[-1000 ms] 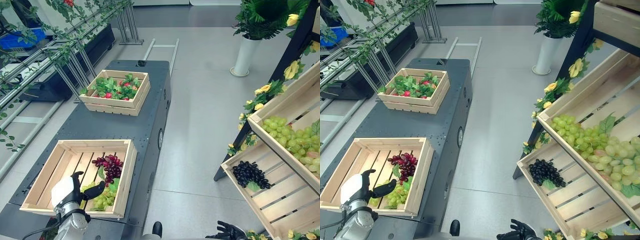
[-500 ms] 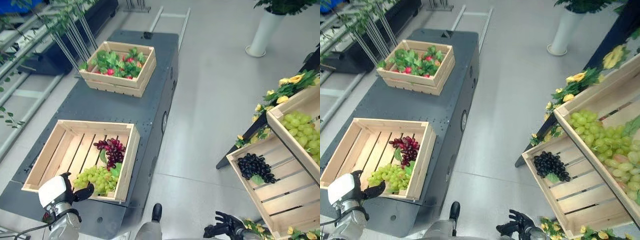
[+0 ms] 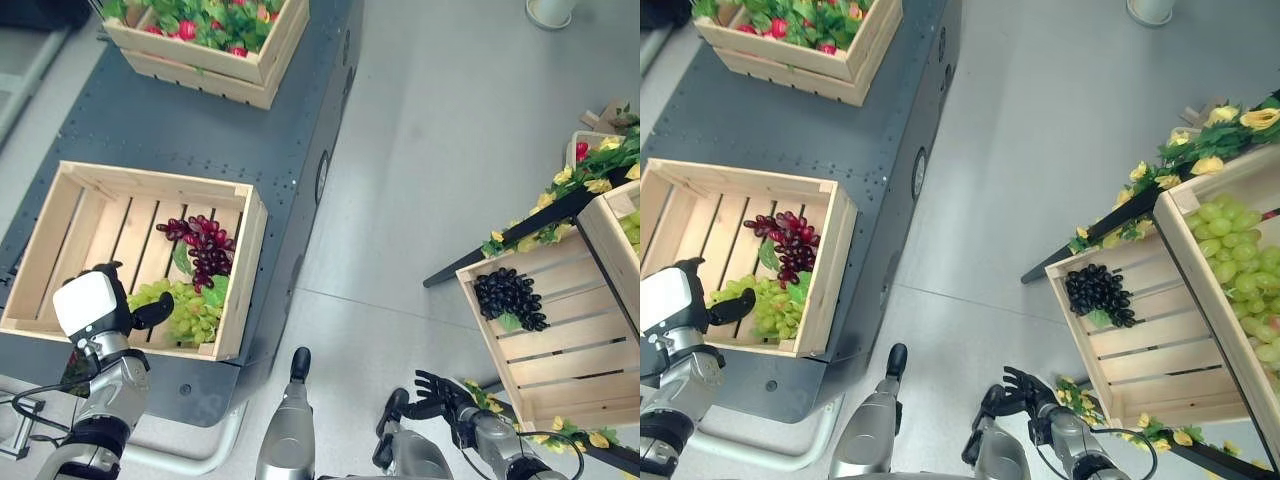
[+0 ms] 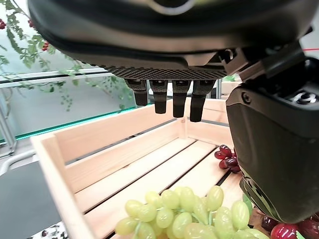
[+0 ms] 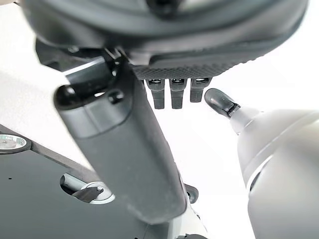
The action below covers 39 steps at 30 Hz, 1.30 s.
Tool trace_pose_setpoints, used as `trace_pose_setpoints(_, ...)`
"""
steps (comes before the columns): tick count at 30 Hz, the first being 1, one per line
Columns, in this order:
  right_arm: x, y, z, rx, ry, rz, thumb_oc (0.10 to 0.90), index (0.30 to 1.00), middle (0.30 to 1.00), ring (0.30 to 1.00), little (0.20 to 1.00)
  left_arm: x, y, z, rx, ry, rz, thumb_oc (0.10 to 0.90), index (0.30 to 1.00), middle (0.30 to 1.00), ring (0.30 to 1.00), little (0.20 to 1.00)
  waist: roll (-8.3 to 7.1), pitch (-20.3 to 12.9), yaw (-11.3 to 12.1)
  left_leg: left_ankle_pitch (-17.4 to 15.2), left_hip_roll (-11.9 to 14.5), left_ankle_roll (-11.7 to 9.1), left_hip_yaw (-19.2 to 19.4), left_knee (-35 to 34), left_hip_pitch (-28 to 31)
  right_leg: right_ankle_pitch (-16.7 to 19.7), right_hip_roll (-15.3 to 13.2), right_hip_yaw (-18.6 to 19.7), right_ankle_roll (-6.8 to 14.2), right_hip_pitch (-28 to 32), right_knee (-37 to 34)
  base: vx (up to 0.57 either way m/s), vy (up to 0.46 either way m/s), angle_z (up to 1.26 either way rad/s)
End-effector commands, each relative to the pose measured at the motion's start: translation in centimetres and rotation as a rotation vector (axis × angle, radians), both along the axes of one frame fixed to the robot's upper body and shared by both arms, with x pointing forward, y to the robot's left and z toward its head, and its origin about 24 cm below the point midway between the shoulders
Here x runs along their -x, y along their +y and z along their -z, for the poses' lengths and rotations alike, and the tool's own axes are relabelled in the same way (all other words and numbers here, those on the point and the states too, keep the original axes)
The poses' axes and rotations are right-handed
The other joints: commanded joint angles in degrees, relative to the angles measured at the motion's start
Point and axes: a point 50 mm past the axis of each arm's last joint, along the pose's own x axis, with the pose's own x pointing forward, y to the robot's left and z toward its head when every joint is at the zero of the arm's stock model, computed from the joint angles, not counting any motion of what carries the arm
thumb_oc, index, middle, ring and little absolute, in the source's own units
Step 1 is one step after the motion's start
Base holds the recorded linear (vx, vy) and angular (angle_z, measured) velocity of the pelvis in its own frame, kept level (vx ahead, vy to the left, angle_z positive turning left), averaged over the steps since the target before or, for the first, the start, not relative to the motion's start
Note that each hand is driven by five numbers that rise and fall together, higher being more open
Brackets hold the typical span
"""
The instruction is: Pick up the fruits from the basket on one side to the basket on the other side
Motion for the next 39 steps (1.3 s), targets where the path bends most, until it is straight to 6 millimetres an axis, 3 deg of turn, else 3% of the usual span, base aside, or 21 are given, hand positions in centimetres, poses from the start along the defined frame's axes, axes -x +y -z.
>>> trace_pose_setpoints(1,0.6,-0.6,-0.2,-0.027,-0.024,-0.02,0.8,0.9,0.9,0.9,0.9,0.0,3.5,-5.4,-0.24,-0.095,-0.045,0.8,0.9,0.9,0.9,0.9,-0.11,-0.6,0.6,-5.8,-2.7,2.2,0.9,8.4,-4.5,-4.2,1.0,1.4,-3.6,-6.2,11.9,-0.04,-0.021,0.01)
trace_pose_setpoints(8,-1.3,-0.4,-1.3,-0.045,-0.083,-0.02,0.8,0.9,0.9,0.9,0.9,-0.9,4.6,-6.8,-0.24,0.009,-0.072,0.8,0.9,0.9,0.9,0.9,-1.58,2.0,0.5,-6.3,-2.6,2.5,1.4,11.3,-8.1,-3.9,1.5,1.6,-3.6,-8.5,13.1,-0.05,-0.006,-0.01)
trace_pose_setpoints(17,-1.9,-0.8,-1.9,-0.048,-0.117,-0.026,0.8,0.9,0.9,0.9,0.9,-1.0,5.1,-8.1,-0.285,0.213,-0.055,0.8,0.9,0.9,0.9,0.9,-1.89,3.0,0.9,-5.9,-2.5,2.0,1.1,11.2,-9.0,-3.6,2.0,1.3,-3.6,-7.5,11.3,0.0,-0.002,0.0)
trace_pose_setpoints(21,-2.1,-1.3,-2.2,-0.044,-0.132,-0.016,0.8,0.9,0.9,0.9,0.9,-0.9,5.7,-9.7,-0.315,0.242,-0.066,0.8,0.9,0.9,0.9,0.9,-1.75,3.2,1.2,-5.7,-2.3,1.7,0.9,11.0,-9.3,-3.9,2.1,0.9,-3.8,-7.3,11.2,-0.02,-0.011,0.01)
trace_pose_setpoints(27,-1.7,-1.6,-2.1,-0.057,-0.131,0.007,0.8,0.9,0.9,0.9,0.9,0.0,6.9,-13.7,-0.385,0.225,-0.095,0.8,0.9,0.9,0.9,0.9,-1.79,3.0,2.4,-5.5,-2.1,1.4,0.7,10.1,-8.9,-3.7,2.0,-0.4,-3.6,-5.8,9.9,0.0,-0.027,0.06)
trace_pose_setpoints(33,-1.6,-1.3,-2.0,-0.075,-0.131,0.019,0.8,0.9,0.9,0.9,0.9,0.3,7.2,-15.6,-0.466,0.269,-0.102,0.8,0.9,0.9,0.9,0.9,-2.06,2.7,3.6,-5.3,-2.3,1.2,0.3,8.9,-8.7,-3.4,2.1,-1.4,-3.3,-4.9,8.6,0.01,-0.032,0.06)
trace_pose_setpoints(35,-1.6,-1.2,-2.0,-0.08,-0.135,0.019,0.8,0.9,0.9,0.9,0.9,0.2,7.1,-16.1,-0.478,0.286,-0.102,0.8,0.9,0.9,0.9,0.9,-2.15,2.6,3.8,-6.7,-2.2,0.9,-0.1,9.2,-8.3,-4.3,2.3,-1.0,-3.0,-4.6,9.0,0.05,-0.039,0.04)
trace_pose_setpoints(39,-1.7,-1.1,-2.1,-0.089,-0.14,0.016,0.8,0.9,0.9,0.9,0.9,0.0,7.1,-16.3,-0.507,0.322,-0.094,0.8,0.9,0.9,0.9,0.9,-2.26,2.6,3.9,-7.1,-2.4,1.1,-0.2,10.0,-8.7,-4.2,2.3,-1.1,-3.0,-4.9,9.3,0.0,0.0,0.0)
